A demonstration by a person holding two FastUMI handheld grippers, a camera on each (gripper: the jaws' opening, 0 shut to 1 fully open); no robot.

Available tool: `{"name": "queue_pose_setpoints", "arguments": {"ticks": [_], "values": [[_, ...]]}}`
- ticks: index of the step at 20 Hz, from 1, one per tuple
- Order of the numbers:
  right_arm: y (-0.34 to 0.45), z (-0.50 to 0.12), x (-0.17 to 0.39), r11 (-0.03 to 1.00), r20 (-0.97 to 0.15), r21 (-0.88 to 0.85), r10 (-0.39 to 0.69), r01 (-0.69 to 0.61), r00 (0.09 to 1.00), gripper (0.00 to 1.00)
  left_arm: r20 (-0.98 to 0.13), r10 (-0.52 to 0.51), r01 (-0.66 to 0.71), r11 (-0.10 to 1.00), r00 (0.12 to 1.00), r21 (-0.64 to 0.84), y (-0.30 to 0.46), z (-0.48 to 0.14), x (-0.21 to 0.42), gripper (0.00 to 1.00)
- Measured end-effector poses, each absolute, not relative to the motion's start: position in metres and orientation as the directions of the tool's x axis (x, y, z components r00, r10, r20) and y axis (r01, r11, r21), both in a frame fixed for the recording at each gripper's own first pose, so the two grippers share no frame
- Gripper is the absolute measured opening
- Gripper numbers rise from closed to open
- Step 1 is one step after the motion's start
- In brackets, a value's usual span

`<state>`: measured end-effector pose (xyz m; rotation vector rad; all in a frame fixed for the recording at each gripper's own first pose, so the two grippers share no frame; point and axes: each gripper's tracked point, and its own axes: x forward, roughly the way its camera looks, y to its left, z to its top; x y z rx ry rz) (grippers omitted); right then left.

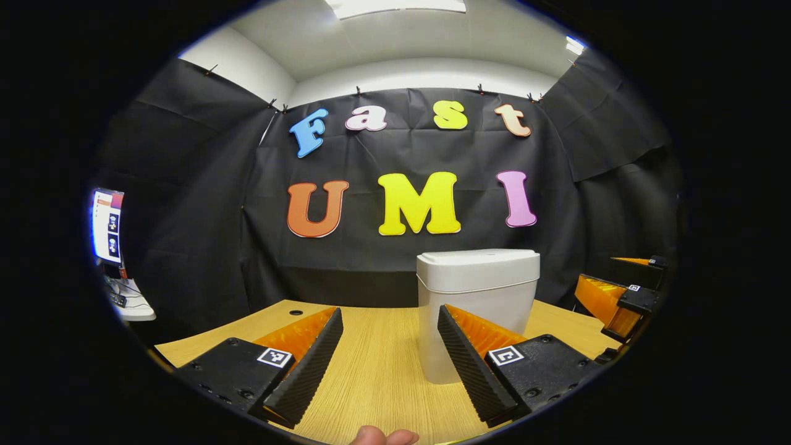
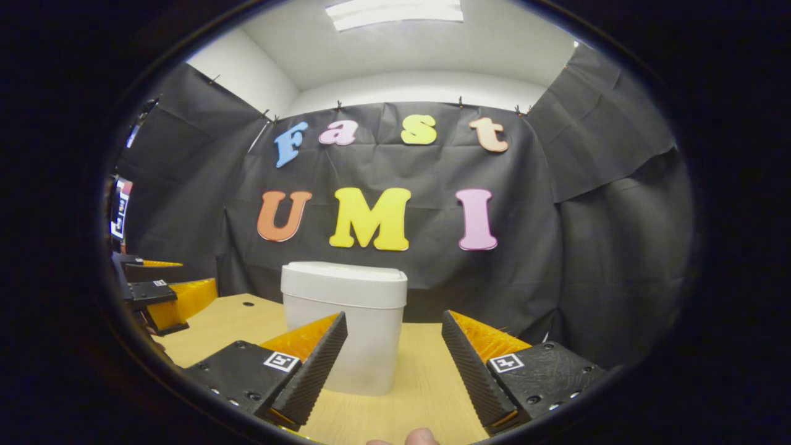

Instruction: Press the lid of the desktop garbage bin to open it, pick up the crumpled paper on the desktop and throw it into the bin, then pick up the pop can on the desktop and drop it into the bin, and finally close the garbage bin lid.

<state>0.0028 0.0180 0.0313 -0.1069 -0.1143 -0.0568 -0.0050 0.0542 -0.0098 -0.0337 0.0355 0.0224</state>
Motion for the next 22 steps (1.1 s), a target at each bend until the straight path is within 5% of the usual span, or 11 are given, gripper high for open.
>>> {"name": "queue_pose_setpoints", "arguments": {"ticks": [22], "values": [[0.0266,0.0302,-0.0011,0.995,0.107,-0.09,-0.035,0.044,0.994,0.95,-0.022,0.021,-0.021,0.999,1.0,-0.029,0.0546,-0.0067,-0.0072,0.99]]}}
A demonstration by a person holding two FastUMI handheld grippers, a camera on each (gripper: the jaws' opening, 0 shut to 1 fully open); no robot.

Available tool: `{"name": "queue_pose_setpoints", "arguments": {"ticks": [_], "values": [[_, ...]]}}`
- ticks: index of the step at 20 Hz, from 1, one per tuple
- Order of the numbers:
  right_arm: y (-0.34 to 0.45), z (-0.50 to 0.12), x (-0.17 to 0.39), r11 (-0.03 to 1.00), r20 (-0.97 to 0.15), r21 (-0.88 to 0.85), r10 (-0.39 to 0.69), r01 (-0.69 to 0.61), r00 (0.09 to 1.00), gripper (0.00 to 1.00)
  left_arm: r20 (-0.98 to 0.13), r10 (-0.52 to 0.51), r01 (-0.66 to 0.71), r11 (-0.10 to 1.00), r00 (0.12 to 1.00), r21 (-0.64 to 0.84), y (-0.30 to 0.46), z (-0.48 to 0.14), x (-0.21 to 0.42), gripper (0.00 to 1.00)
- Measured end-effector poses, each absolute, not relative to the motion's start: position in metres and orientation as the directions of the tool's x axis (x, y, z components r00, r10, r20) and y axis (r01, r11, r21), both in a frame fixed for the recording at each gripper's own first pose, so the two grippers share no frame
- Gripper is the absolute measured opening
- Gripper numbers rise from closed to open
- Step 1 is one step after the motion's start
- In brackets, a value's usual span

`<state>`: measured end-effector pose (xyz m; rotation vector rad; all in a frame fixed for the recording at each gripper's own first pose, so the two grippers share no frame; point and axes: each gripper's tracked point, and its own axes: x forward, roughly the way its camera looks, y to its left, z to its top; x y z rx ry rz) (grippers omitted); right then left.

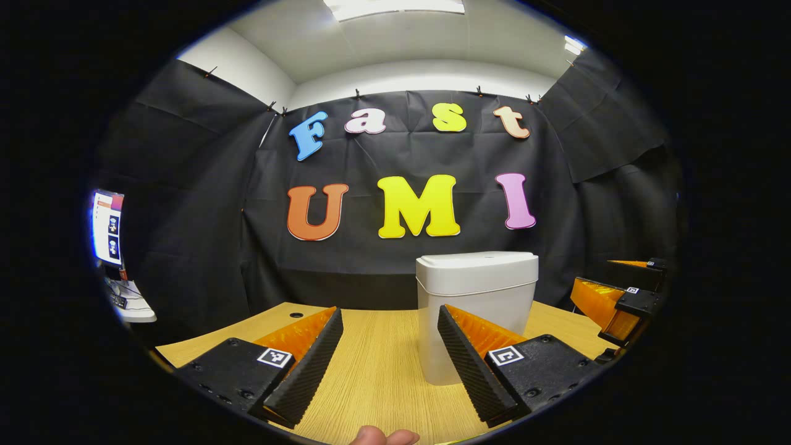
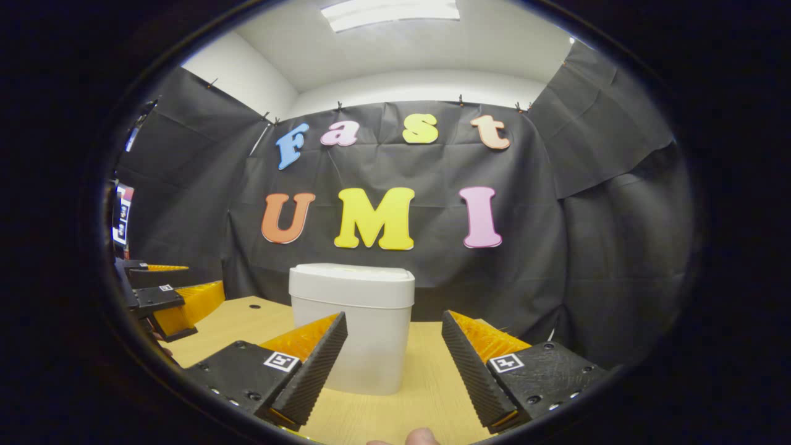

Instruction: Press the lid of the desktop garbage bin to open it, pick up the crumpled paper on the desktop and throw it into the bin, then pick up the pop can on the desktop and drop it into the bin, and finally close the garbage bin lid.

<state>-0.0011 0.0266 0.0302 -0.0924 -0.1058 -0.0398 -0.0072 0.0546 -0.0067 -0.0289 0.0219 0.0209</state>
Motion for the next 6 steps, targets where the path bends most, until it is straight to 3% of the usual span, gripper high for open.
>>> {"name": "queue_pose_setpoints", "arguments": {"ticks": [6], "values": [[0.0307,0.0284,-0.0014,0.996,0.103,-0.088,-0.026,0.035,0.994,0.95,-0.018,0.026,-0.026,0.999,1.0,-0.028,0.0567,-0.0056,-0.0074,0.99]]}}
